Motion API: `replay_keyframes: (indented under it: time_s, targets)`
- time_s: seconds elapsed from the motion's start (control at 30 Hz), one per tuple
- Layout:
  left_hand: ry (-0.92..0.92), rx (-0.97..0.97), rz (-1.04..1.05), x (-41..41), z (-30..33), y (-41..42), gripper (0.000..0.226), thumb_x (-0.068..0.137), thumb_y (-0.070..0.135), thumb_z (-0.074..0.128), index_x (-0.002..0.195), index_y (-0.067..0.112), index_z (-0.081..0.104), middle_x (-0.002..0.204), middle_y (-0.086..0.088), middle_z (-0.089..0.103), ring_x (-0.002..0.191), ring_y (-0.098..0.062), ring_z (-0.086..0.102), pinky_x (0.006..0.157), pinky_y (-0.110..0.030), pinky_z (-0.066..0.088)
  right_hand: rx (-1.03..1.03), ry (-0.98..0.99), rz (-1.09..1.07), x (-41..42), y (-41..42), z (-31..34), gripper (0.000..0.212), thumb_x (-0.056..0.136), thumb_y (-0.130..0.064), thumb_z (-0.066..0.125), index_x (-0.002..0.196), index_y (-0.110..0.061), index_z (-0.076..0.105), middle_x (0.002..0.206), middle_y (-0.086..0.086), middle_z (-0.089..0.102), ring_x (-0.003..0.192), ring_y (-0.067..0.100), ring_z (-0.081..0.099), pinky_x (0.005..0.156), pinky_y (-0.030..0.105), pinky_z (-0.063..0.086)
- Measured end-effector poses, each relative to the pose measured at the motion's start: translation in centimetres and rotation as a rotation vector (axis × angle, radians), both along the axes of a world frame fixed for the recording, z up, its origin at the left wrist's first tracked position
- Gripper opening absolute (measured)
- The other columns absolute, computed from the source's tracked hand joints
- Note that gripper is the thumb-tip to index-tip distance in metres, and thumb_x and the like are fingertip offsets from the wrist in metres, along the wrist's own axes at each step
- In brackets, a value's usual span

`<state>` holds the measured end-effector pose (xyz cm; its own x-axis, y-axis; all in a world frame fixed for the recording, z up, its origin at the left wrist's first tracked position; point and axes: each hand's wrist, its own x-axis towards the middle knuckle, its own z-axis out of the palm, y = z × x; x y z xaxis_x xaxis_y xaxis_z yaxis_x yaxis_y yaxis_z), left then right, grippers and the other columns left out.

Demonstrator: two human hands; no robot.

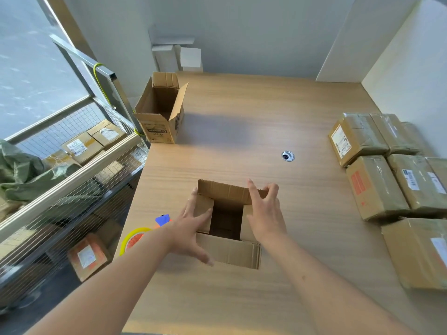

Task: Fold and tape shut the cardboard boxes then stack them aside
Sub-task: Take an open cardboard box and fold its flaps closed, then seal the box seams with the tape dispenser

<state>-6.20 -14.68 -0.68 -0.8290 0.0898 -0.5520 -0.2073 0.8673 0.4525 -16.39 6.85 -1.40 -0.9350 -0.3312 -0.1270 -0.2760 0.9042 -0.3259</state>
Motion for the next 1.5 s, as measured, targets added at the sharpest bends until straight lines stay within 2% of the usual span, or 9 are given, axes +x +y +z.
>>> replay_keyframes:
  time_s: [0.1, 0.2, 0.27, 0.37, 0.47, 0.67, 1.0, 1.2, 1.5]
  targets:
    - [0.056, -0.136, -0.101, 0.7, -0.7, 0.1, 0.152, 0.055, 0.068, 0.089, 0.162, 0.034, -0.012, 0.143, 0.002, -0.062, 0.151, -0.023, -0.029, 0.124, -0.040, 0.023, 0.012, 0.020, 0.016, 0.0, 0.1, -0.1, 0.081, 0.085, 0.003, 0.071, 0.146, -0.035, 0.034, 0.125, 0.005, 0.023, 0.103, 0.025, 0.046, 0.078, 0.033, 0.054]
    - [0.245, -0.074, -0.028, 1.2, -0.7, 0.2, 0.111, 0.070, 0.050, 0.080, 0.161, 0.029, 0.022, 0.168, 0.001, -0.015, 0.155, -0.020, 0.012, 0.113, -0.030, 0.038, -0.028, -0.031, 0.029, 0.4, 0.3, -0.3, 0.053, 0.095, -0.007, 0.061, 0.141, -0.031, 0.051, 0.116, 0.001, 0.026, 0.103, 0.023, 0.045, 0.085, 0.032, 0.052]
    - [0.310, 0.041, 0.072, 1.4, -0.5, 0.0, 0.086, 0.075, 0.044, 0.074, 0.151, 0.025, 0.037, 0.158, 0.011, 0.020, 0.137, -0.015, 0.040, 0.107, -0.030, 0.043, -0.080, -0.099, 0.015, 0.8, 0.4, -0.5, 0.043, 0.100, -0.022, 0.058, 0.142, -0.029, 0.055, 0.115, -0.001, 0.028, 0.111, 0.022, 0.044, 0.094, 0.034, 0.050]
    - [0.362, 0.093, 0.185, 1.6, -0.7, -0.3, 0.066, 0.078, 0.048, 0.075, 0.130, 0.024, 0.042, 0.127, 0.014, 0.040, 0.106, -0.013, 0.053, 0.092, -0.036, 0.048, -0.143, -0.151, -0.020, 1.7, 0.3, -0.5, 0.051, 0.100, -0.050, 0.052, 0.144, -0.025, 0.055, 0.128, 0.002, 0.035, 0.127, 0.024, 0.042, 0.106, 0.039, 0.046]
    - [0.405, 0.118, 0.321, 1.9, -1.1, 0.2, 0.070, 0.068, 0.057, 0.079, 0.115, 0.023, 0.039, 0.114, 0.004, 0.044, 0.102, -0.018, 0.056, 0.081, -0.034, 0.049, -0.132, -0.239, -0.026, 2.4, 0.3, -0.3, 0.065, 0.098, -0.066, 0.041, 0.146, -0.024, 0.054, 0.153, 0.006, 0.031, 0.147, 0.023, 0.025, 0.114, 0.042, 0.040]
    - [0.432, 0.027, 0.501, 2.3, -2.0, 0.8, 0.085, 0.082, 0.042, 0.084, 0.146, 0.028, 0.031, 0.122, -0.004, 0.036, 0.089, -0.027, 0.058, 0.078, -0.040, 0.050, 0.008, -0.231, 0.096, 4.1, 0.4, -0.1, 0.066, 0.099, -0.061, 0.051, 0.156, -0.030, 0.038, 0.166, 0.003, 0.017, 0.156, 0.020, 0.007, 0.117, 0.041, 0.035]
    - [0.261, -0.223, 0.536, 5.4, -4.4, -2.4, 0.045, 0.103, 0.033, 0.048, 0.146, 0.026, 0.039, 0.124, -0.011, 0.044, 0.102, -0.040, 0.057, 0.075, -0.040, 0.042, 0.031, 0.007, 0.044, 7.1, -1.5, -5.2, 0.059, 0.109, -0.046, 0.032, 0.163, -0.025, 0.022, 0.172, 0.012, 0.004, 0.158, 0.033, -0.002, 0.127, 0.045, 0.017]
    - [0.057, -0.403, 0.503, 8.9, -8.1, -5.5, 0.091, 0.087, 0.050, 0.072, 0.157, 0.029, 0.018, 0.126, -0.016, 0.041, 0.111, -0.039, 0.057, 0.090, -0.042, 0.050, 0.000, 0.136, 0.012, 7.3, -2.4, -7.3, 0.056, 0.108, -0.043, 0.033, 0.160, -0.021, 0.034, 0.169, 0.016, 0.018, 0.157, 0.036, 0.010, 0.126, 0.048, 0.023]
    - [0.224, -0.222, 0.550, 10.5, -11.1, -7.0, 0.110, 0.090, 0.035, 0.072, 0.159, 0.048, -0.012, 0.114, -0.015, 0.050, 0.108, -0.037, 0.054, 0.086, -0.041, 0.046, -0.017, 0.153, 0.010, 7.3, -2.3, -7.6, 0.062, 0.107, -0.048, 0.016, 0.160, -0.023, 0.034, 0.170, 0.014, 0.015, 0.158, 0.031, 0.004, 0.127, 0.044, 0.018]
